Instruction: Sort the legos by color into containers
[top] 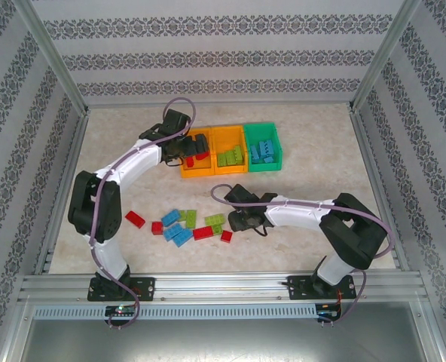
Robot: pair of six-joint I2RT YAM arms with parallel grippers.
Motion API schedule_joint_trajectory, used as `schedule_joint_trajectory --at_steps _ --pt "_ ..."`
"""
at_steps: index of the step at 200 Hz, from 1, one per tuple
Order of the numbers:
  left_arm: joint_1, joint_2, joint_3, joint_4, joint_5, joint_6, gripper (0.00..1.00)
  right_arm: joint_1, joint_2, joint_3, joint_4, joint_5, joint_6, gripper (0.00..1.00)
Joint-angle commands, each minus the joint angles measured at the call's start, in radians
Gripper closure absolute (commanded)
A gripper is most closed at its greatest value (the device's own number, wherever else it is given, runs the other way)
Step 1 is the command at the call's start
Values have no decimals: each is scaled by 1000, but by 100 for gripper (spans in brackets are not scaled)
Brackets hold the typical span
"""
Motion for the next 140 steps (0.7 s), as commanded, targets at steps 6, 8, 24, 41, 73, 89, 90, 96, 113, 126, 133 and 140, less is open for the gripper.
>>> schedule_joint_trajectory --at_steps 6,8,24,41,73,89,90,96,113,126,133,140 --pt "-10 -65 -47 24 -36 29 0 11 11 14 39 -13 -12 69" --pt "-10 -67 -49 25 -36 29 0 11 9 16 40 -13 -12 70" --pt "-9 -94 -76 29 -49 33 1 11 -12 22 59 -19 -16 71" --pt "-10 -126 -108 30 -75 34 0 11 -32 36 79 -32 -22 72" --pt "-9 -192 -172 15 -148 32 1 8 -34 106 110 -58 -53 72" --pt "-8 -229 -205 6 -183 35 1 -4 -5 165 125 -92 -60 72" --pt "-8 -231 -207 6 -184 35 1 -6 -1 168 127 -95 -60 72" --pt "-8 -244 -217 4 -192 36 1 -11 15 189 135 -114 -56 72" --pt "-7 -272 -242 -12 -217 40 1 -28 66 248 174 -162 -38 73" --pt "-6 -291 -258 -28 -240 42 1 -43 109 302 194 -191 -21 73" --pt "-7 -300 -267 -36 -252 44 1 -52 130 333 200 -209 -12 73" --pt "-7 -311 -280 -45 -263 44 1 -60 152 366 202 -220 -2 73"
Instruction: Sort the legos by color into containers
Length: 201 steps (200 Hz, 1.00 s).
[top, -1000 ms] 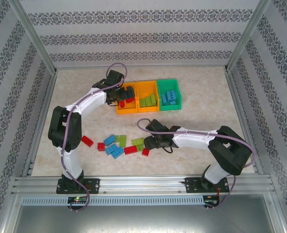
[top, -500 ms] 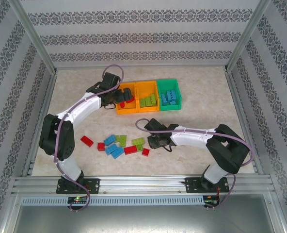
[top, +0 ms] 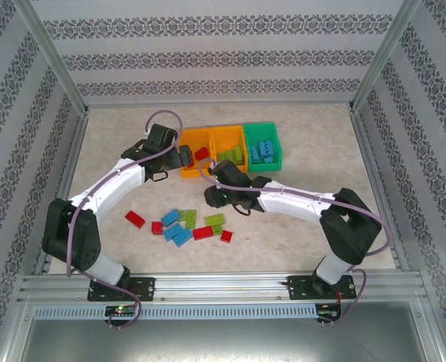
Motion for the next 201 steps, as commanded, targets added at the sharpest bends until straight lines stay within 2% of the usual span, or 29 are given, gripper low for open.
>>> schedule_joint_trajectory --at_steps 1,35,75,124,179,201 --pt "-7 -47 -34 -45 -80 23 1 -31 77 90 49 -82 27 73" --pt "-4 -102 -97 -79 -122 20 1 -83 202 262 49 -155 91 74" --pt "4 -171 -170 -161 -174 -32 1 -148 342 422 -2 -171 180 73" --pt "14 -240 -242 -309 -188 -169 1 -182 449 553 -49 -197 209 69" --pt "16 -274 -310 -463 -96 -329 1 -197 471 571 -37 -182 248 46" --pt "17 -281 -334 -490 -55 -394 1 -197 473 571 -19 -194 253 41"
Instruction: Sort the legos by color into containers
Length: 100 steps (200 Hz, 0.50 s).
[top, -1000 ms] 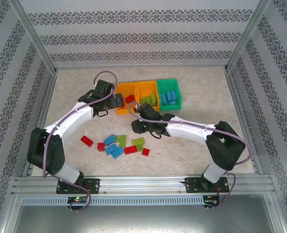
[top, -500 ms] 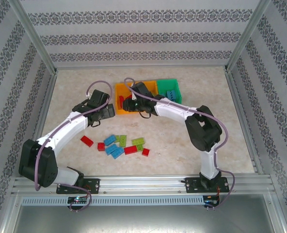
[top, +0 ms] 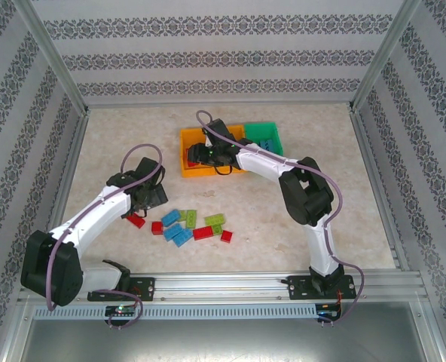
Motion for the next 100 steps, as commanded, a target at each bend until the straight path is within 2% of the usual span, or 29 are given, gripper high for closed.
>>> schedule_joint_trajectory --at_steps 1,46,100 --pt "9 -27 -27 -114 55 -122 1 -9 23 19 7 -3 19 41" --pt "12 -31 -64 -129 88 -191 1 3 -7 7 35 -33 18 33" --pt "95 -49 -147 -52 138 -229 0 27 -74 -44 67 -34 -1 31"
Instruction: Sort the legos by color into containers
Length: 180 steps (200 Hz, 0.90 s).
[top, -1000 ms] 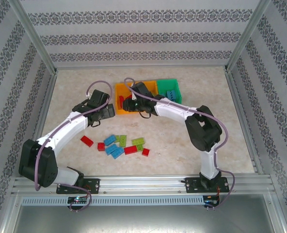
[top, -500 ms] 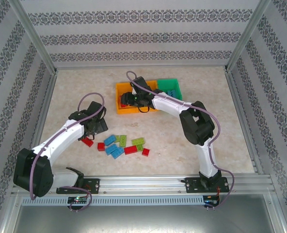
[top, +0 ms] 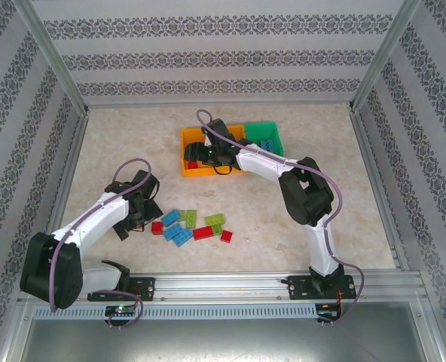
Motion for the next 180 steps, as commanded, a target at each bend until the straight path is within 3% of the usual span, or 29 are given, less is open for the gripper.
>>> schedule_joint_trajectory --at_steps 1,80,180 --pt "36 -30 -25 16 21 -44 1 18 -72 -32 28 -14 -11 31" --pt "176 -3 -51 149 73 30 11 27 -161 -87 82 -37 -47 26" --pt "205 87 -86 305 125 75 30 -5 -325 -274 90 62 -71 23"
